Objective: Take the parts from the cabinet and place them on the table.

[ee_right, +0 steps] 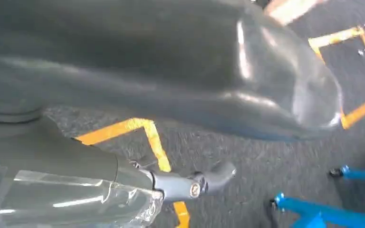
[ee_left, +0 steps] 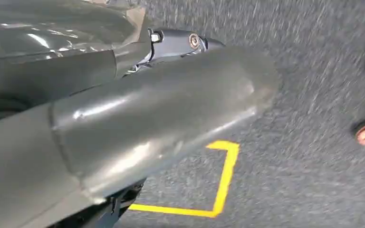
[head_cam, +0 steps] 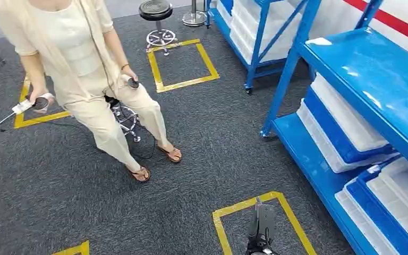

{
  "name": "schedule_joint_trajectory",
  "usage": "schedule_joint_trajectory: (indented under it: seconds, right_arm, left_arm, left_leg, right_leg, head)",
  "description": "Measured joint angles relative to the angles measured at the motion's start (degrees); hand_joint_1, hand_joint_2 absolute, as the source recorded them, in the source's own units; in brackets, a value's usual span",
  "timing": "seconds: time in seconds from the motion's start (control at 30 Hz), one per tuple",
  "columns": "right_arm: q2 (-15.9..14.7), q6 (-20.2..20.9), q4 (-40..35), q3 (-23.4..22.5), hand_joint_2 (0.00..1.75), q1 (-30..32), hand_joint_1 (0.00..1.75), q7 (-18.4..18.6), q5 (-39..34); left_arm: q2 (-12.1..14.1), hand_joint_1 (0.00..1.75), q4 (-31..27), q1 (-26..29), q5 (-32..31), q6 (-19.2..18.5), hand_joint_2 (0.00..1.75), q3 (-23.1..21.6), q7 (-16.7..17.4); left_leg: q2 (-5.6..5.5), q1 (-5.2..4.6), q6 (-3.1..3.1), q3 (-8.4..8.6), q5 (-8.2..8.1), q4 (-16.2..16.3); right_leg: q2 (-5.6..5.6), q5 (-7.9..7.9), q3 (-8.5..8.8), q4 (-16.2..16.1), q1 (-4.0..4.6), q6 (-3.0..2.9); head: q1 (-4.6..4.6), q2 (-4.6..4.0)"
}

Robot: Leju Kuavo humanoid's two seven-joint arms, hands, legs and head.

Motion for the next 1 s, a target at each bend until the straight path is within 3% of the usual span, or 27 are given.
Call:
schedule_joint_trajectory:
  seconds: [0.03,0.07,0.1,0.17,0.2,0.23,0.27,0.3,0.37,0.4,0.43,0.5,0.53,0.57,0.6,0.67,0.7,0.73,0.77,0.8,0.87,0.9,0.93,0.97,1.0]
  right_arm:
    - [0.1,0.0,0.1,0.0,0.00,0.1,0.00,0.0,0.0]
    - [0.0,0.1,0.2,0.0,0.00,0.2,0.00,0.0,0.0]
    - [0.0,0.1,0.3,0.0,0.00,0.2,0.00,0.0,0.0]
    - [-0.1,0.2,0.4,-0.1,0.00,0.1,0.00,0.0,-0.1]
    - [0.0,0.2,0.5,-0.1,0.00,0.1,0.00,0.0,-0.2]
    - [0.0,0.2,0.5,-0.1,0.00,0.0,0.00,0.0,-0.2]
    - [0.0,0.2,0.6,-0.2,0.00,-0.1,0.00,0.0,-0.3]
    - [0.0,0.2,0.6,-0.2,0.00,0.0,0.00,0.0,-0.3]
    - [-0.1,0.2,0.8,-0.2,0.00,0.1,0.00,0.0,-0.3]
    - [-0.2,0.2,0.8,-0.2,0.00,0.1,0.00,0.0,-0.4]
    - [-0.2,0.2,0.9,-0.2,0.00,-0.1,0.00,0.0,-0.4]
    - [-0.2,0.2,0.9,-0.2,0.00,-0.3,0.00,0.0,-0.6]
    - [-0.2,0.3,0.9,-0.2,0.00,-0.2,0.00,0.0,-0.9]
    - [-0.3,0.3,1.0,-0.3,0.00,0.0,0.00,0.0,-1.1]
    - [-0.3,0.3,1.0,-0.3,0.00,0.1,0.00,0.0,-1.2]
    - [-0.4,0.3,1.0,-0.4,0.00,0.1,0.00,0.0,-1.3]
    - [-0.5,0.3,1.0,-0.4,0.00,0.0,0.00,0.0,-1.4]
    - [-0.4,0.3,1.0,-0.4,0.00,-0.2,0.00,0.0,-1.4]
    - [-0.3,0.3,1.0,-0.4,0.00,-0.3,0.00,0.0,-1.4]
    - [-0.3,0.3,1.0,-0.4,0.00,-0.4,0.00,0.0,-1.4]
    - [-0.5,0.3,1.1,-0.4,0.00,-0.2,0.00,0.0,-1.5]
    - [-0.6,0.3,1.1,-0.4,0.00,-0.3,0.00,0.0,-1.8]
    - [-0.6,0.3,1.1,-0.5,0.00,-0.4,0.00,0.0,-1.9]
    - [-0.7,0.3,1.1,-0.7,0.00,-0.5,0.00,0.0,-2.2]
    - [-0.7,0.4,1.1,-0.7,0.00,-0.6,0.00,0.0,-2.2]
  left_arm:
    - [0.0,0.00,0.0,0.1,0.0,0.0,0.00,0.0,0.0]
    - [0.0,0.00,0.0,0.2,0.0,0.0,0.00,0.0,0.0]
    - [0.0,0.00,0.0,0.2,0.0,0.0,0.00,0.0,0.0]
    - [0.0,0.00,0.0,0.2,0.0,0.0,0.00,0.1,0.0]
    - [0.1,0.00,0.0,0.2,0.0,0.0,0.00,0.1,0.0]
    - [0.1,0.00,0.0,0.1,-0.2,0.0,0.00,0.1,0.0]
    - [0.1,0.00,0.0,0.0,-0.4,0.0,0.00,0.1,0.0]
    - [0.1,0.00,0.0,0.0,-0.4,0.0,0.00,0.1,0.0]
    - [0.0,0.00,0.0,-0.1,-0.4,0.0,0.00,0.2,0.0]
    - [0.0,0.00,0.0,-0.2,-0.4,0.0,0.00,0.2,0.0]
    - [-0.1,0.00,0.0,-0.2,-0.4,0.0,0.00,0.2,0.0]
    - [-0.1,0.00,0.0,0.0,-0.4,0.0,0.00,0.2,0.0]
    - [-0.1,0.00,0.0,0.0,-0.4,0.0,0.00,0.2,0.0]
    - [-0.1,0.00,0.0,0.0,-0.4,0.0,0.00,0.2,0.0]
    - [-0.1,0.00,0.0,0.0,-0.5,0.0,0.00,0.2,0.0]
    - [-0.2,0.00,0.0,-0.1,-0.5,0.0,0.00,0.2,0.0]
    - [-0.2,0.00,0.0,-0.1,-0.5,0.0,0.00,0.2,0.0]
    - [-0.2,0.00,0.0,-0.2,-0.5,0.0,0.00,0.2,0.1]
    - [-0.2,0.00,0.0,-0.2,-0.5,0.0,0.00,0.2,0.1]
    - [-0.1,0.00,0.0,-0.2,-0.5,0.1,0.00,0.2,0.1]
    - [-0.3,0.00,0.0,-0.6,-0.5,0.1,0.00,0.2,0.2]
    - [-0.3,0.00,0.0,-0.8,-0.5,0.1,0.00,0.2,0.3]
    - [-0.3,0.00,0.0,-0.9,-0.5,0.1,0.00,0.2,0.4]
    - [-0.3,0.00,0.0,-0.9,-0.6,0.0,0.00,0.1,0.5]
    - [-0.3,0.00,0.0,-0.9,-0.6,0.0,0.00,0.1,0.6]
  left_leg:
    - [-0.23,0.00,0.09,-2.09,-1.20,4.0]
    - [-0.28,0.00,0.25,-3.04,-0.81,5.2]
    - [-0.32,0.00,0.47,-2.59,0.97,3.6]
    - [-1.07,0.00,0.98,1.43,6.48,-5.4]
    - [-3.27,0.05,1.27,3.71,8.67,-10.3]
    - [-5.32,0.03,1.30,4.22,7.93,-11.7]
    - [-4.25,-0.16,1.34,4.15,8.15,-11.9]
    - [-3.97,-0.46,1.48,4.02,8.17,-11.8]
    - [-2.60,-0.45,2.50,4.36,8.91,-12.8]
    - [-1.84,-0.33,2.88,4.61,9.38,-13.4]
    - [-1.22,-0.46,3.27,4.66,9.45,-13.6]
    - [0.75,-0.64,3.41,4.55,9.40,-13.6]
    - [1.57,-0.67,3.40,4.44,9.37,-13.6]
    - [2.33,-0.67,3.38,4.41,9.35,-13.6]
    - [3.16,-0.66,3.29,4.41,9.29,-13.6]
    - [4.47,-0.61,2.97,4.58,9.10,-13.5]
    - [5.04,-0.61,2.67,4.77,8.91,-13.4]
    - [5.58,-1.09,2.26,4.86,8.63,-13.3]
    - [6.10,-1.16,1.83,4.96,8.32,-13.2]
    - [6.65,-1.18,1.54,5.28,8.25,-13.2]
    - [7.89,-0.77,0.98,5.71,8.21,-13.4]
    - [7.24,-0.31,0.32,5.58,7.74,-13.1]
    - [3.72,-0.12,0.02,5.25,6.56,-11.6]
    - [1.20,-0.02,0.05,3.74,4.10,-8.1]
    - [0.16,-0.04,0.00,1.55,1.56,-3.3]
  right_leg:
    - [0.97,0.05,-0.02,0.0,0.31,-0.15]
    - [1.93,0.05,-0.01,0.0,0.49,-0.16]
    - [2.86,0.06,0.05,0.1,0.60,-0.15]
    - [4.62,0.06,0.26,0.3,0.63,-0.13]
    - [5.35,0.06,0.24,0.3,0.58,-0.11]
    - [5.86,0.12,-0.06,0.6,0.97,0.11]
    - [6.30,0.30,-0.43,0.5,0.90,0.39]
    - [6.72,0.42,-0.69,0.3,0.72,0.84]
    - [7.64,0.81,-1.55,0.0,0.79,1.76]
    - [4.73,0.24,-1.60,1.2,0.78,1.65]
    - [2.05,-1.45,-3.08,3.9,0.88,1.40]
    - [0.62,-5.73,-7.95,13.5,0.61,1.16]
    - [0.50,-6.91,-9.82,17.4,0.47,1.39]
    - [0.41,-6.99,-10.42,18.8,0.33,1.89]
    - [0.23,-6.02,-9.32,16.9,0.11,2.58]
    - [-1.11,-2.73,-4.02,7.4,-0.28,3.85]
    - [-3.37,-1.29,-0.86,2.0,-0.52,4.22]
    - [-5.71,-1.04,0.16,0.2,-0.27,3.68]
    - [-5.35,-0.60,0.43,0.0,0.34,3.35]
    - [-4.44,-0.52,0.17,0.2,0.17,2.69]
    - [-3.08,-0.51,-0.25,0.1,0.56,2.05]
    - [-2.20,-0.17,0.35,-0.2,-0.51,1.32]
    - [-1.60,-0.10,0.33,-0.2,-0.41,1.14]
    - [-1.04,0.02,0.31,-0.2,-0.39,0.32]
    - [-0.33,0.01,0.27,-0.2,-0.27,0.14]
  head:
    - [0.04,0.00]
    - [0.02,0.00]
    - [0.02,0.00]
    - [0.02,0.00]
    - [0.02,0.00]
    - [0.04,0.00]
    - [0.04,0.00]
    - [0.06,0.00]
    - [0.06,0.00]
    - [0.11,0.00]
    - [0.28,0.00]
    - [0.35,0.00]
    - [0.33,0.00]
    - [0.35,0.00]
    - [0.35,0.00]
    - [0.39,0.00]
    - [0.41,0.00]
    - [0.39,0.00]
    - [0.39,0.00]
    - [0.20,0.00]
    - [0.24,0.00]
    - [0.28,0.00]
    - [0.15,0.00]
    - [0.13,0.00]
    - [0.09,0.00]
